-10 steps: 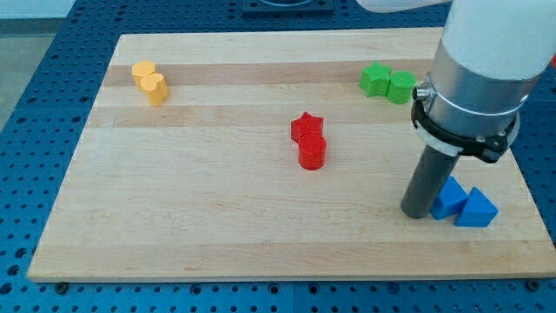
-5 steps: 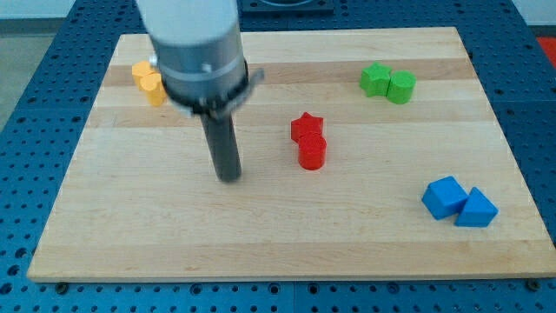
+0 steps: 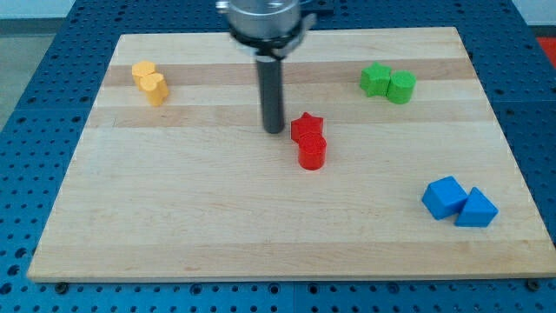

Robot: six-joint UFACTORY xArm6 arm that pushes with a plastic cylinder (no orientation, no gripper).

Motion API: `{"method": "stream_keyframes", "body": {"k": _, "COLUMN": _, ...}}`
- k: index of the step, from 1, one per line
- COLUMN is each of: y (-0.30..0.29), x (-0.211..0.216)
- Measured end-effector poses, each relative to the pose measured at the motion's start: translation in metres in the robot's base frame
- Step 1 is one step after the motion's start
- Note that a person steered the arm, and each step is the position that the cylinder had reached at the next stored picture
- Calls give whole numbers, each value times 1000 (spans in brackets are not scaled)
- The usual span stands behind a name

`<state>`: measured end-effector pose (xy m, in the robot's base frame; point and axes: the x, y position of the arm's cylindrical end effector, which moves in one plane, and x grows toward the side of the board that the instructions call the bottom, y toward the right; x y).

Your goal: Move the red star top left to the blue cube

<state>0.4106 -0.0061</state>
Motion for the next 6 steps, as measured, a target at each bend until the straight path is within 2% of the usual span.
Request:
{"method": "stream_keyframes", "body": {"k": 1, "y": 5, "x": 0}}
{"method": "stream_keyframes", "body": {"k": 2, "y": 56, "x": 23}}
{"method": "stream_keyframes", "body": {"k": 6, "y": 135, "x": 74}}
